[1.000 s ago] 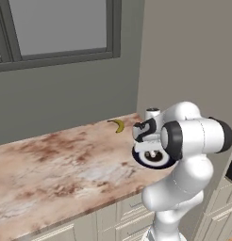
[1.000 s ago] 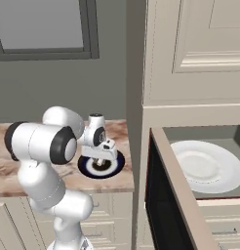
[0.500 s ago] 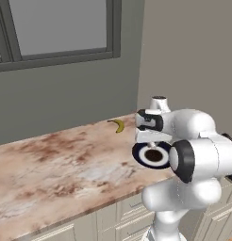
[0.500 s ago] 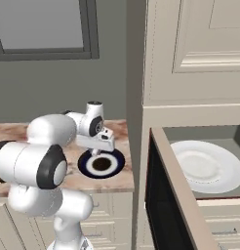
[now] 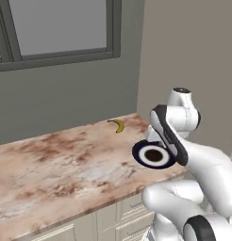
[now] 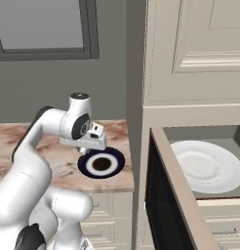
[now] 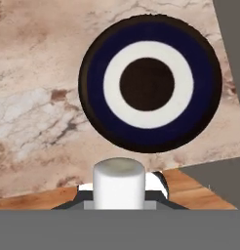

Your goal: Pick the marshmallow from the counter and place it in the microwave.

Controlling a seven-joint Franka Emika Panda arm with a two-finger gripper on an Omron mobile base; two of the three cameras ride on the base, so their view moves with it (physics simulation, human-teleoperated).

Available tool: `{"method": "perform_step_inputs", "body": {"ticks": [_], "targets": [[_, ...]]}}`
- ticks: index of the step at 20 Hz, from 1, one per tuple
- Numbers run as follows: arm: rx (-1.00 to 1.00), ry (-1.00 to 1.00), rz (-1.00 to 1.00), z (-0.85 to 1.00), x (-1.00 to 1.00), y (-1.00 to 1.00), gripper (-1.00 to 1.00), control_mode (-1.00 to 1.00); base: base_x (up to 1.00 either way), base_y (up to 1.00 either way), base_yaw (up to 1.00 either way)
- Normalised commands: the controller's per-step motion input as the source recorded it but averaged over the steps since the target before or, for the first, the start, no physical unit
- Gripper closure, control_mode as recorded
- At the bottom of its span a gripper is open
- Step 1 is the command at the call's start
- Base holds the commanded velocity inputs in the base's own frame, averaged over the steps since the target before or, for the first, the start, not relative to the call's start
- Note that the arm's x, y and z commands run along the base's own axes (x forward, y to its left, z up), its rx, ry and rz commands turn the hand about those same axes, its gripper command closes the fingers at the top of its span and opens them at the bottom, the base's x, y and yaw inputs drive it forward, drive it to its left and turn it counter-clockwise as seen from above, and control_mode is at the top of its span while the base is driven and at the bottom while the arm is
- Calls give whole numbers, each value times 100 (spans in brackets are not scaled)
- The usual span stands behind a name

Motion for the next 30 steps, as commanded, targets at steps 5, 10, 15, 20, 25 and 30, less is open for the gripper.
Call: {"method": "perform_step_inputs", "body": {"ticks": [5,10,15,20,25,30], "targets": [[-3,4,0,29,-79,0,100,-100,0,0,0],[-3,1,0,0,-22,0,100,-100,0,0,0],[0,0,0,0,0,0,100,-100,0,0,0],[0,0,0,0,0,0,100,-100,0,0,0],[0,0,0,0,0,0,100,-100,0,0,0],[0,0,0,0,0,0,100,-100,0,0,0]]}}
